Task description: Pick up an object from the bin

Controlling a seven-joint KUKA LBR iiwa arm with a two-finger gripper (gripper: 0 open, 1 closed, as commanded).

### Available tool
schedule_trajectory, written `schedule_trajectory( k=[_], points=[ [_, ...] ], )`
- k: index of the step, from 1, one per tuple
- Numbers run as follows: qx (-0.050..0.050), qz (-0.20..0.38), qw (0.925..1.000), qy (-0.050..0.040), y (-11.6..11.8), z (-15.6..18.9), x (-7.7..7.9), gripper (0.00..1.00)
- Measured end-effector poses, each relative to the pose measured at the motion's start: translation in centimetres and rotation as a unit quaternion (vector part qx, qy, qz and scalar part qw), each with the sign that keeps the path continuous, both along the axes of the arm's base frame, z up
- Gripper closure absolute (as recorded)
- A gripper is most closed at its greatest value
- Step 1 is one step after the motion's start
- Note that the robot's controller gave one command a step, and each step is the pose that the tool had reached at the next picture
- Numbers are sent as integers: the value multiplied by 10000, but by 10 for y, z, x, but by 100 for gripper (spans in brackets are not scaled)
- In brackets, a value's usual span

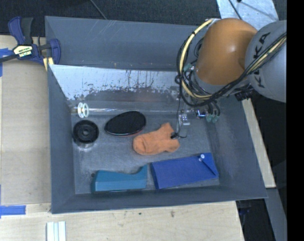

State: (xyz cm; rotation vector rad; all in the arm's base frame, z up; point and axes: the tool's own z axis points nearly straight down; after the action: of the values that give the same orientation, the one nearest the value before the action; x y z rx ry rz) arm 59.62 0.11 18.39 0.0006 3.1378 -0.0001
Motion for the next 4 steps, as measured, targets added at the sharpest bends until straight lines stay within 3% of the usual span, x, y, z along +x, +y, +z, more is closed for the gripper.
schedule_trajectory(
  k=[1, 2, 3, 4],
  points=[
    [1, -32, 10000, -21, 13, -45, -13, 0],
    [2, -22, 10000, 3, 16, -100, -7, 100],
    [2, -22, 10000, 3, 16, -100, -7, 100],
    [2, 94, 10000, 5, 45, 6, -22, 100]
  ],
)
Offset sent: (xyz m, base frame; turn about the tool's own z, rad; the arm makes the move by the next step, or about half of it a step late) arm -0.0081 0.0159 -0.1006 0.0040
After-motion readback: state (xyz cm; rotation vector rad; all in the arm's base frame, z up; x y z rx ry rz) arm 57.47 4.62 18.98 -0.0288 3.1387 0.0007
